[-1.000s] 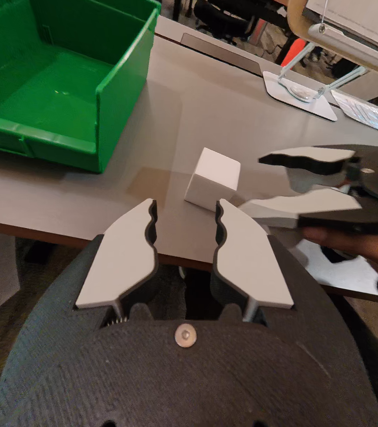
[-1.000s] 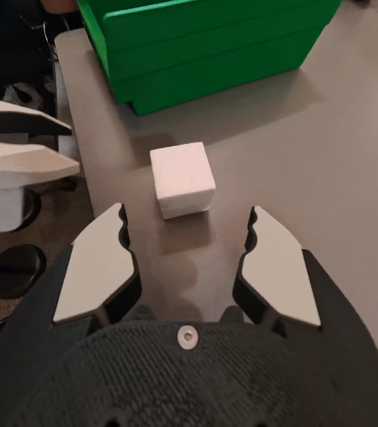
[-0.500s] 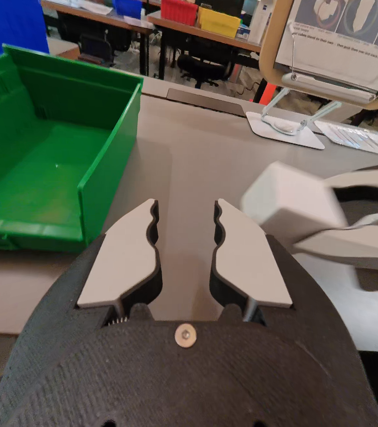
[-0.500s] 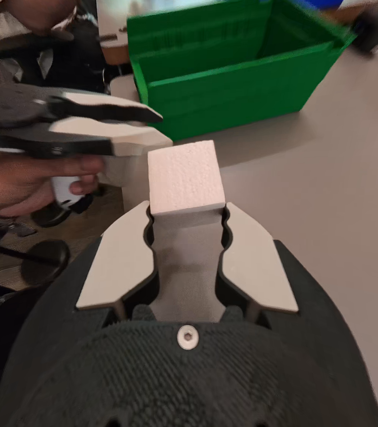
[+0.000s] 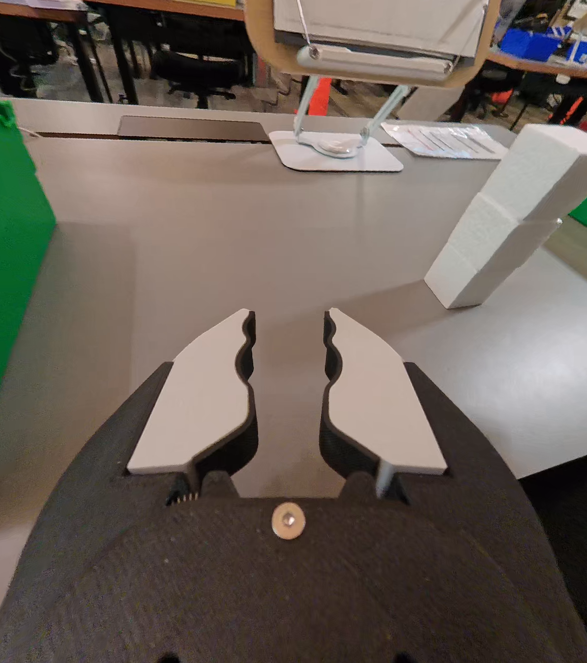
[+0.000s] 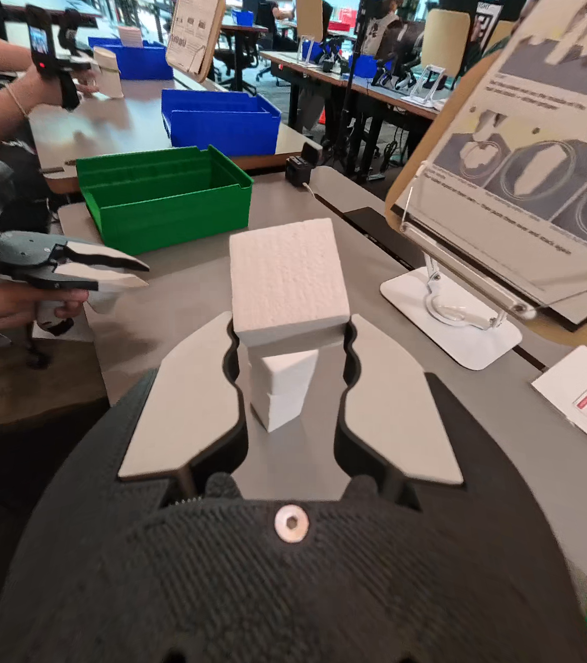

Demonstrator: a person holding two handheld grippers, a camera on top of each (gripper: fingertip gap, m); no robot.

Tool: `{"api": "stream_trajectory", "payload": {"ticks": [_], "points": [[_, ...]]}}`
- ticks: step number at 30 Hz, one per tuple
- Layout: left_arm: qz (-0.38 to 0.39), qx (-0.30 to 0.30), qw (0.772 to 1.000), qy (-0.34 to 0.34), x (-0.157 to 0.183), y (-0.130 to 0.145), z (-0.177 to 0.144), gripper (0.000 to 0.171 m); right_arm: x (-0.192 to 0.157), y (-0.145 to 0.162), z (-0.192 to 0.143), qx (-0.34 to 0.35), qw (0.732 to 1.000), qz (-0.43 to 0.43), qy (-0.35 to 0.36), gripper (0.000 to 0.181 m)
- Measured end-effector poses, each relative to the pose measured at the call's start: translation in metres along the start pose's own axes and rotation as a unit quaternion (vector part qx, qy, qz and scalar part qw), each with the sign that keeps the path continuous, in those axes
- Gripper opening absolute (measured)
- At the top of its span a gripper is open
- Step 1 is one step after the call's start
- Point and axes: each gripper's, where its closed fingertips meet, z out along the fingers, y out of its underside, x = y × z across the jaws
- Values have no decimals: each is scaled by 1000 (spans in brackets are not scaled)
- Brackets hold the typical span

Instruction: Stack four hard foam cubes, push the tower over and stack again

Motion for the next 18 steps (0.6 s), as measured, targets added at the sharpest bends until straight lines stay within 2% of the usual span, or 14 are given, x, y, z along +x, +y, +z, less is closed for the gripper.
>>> {"api": "stream_trajectory", "payload": {"ticks": [3, 5, 8, 11, 14, 18], "points": [[11, -14, 1000, 0, 3, 3, 20, 37, 19, 13, 1, -48, 997, 18, -55, 57], [-18, -31, 999, 14, 6, 2, 38, 39, 19, 17, 5, -78, 989, 32, -118, 57], [-56, -29, 997, 44, 18, -12, 64, 39, 21, 11, 18, -54, 988, 4, -142, 57], [-58, -12, 997, 51, 27, -22, 84, 39, 4, 20, 27, -57, 980, -57, -183, 57], [-38, -19, 996, 80, 43, -15, 86, 39, 2, 33, 35, -84, 975, -116, -172, 57], [5, -35, 996, 79, 39, 0, 71, 38, -4, 38, 39, -98, 968, -112, -205, 57]]}}
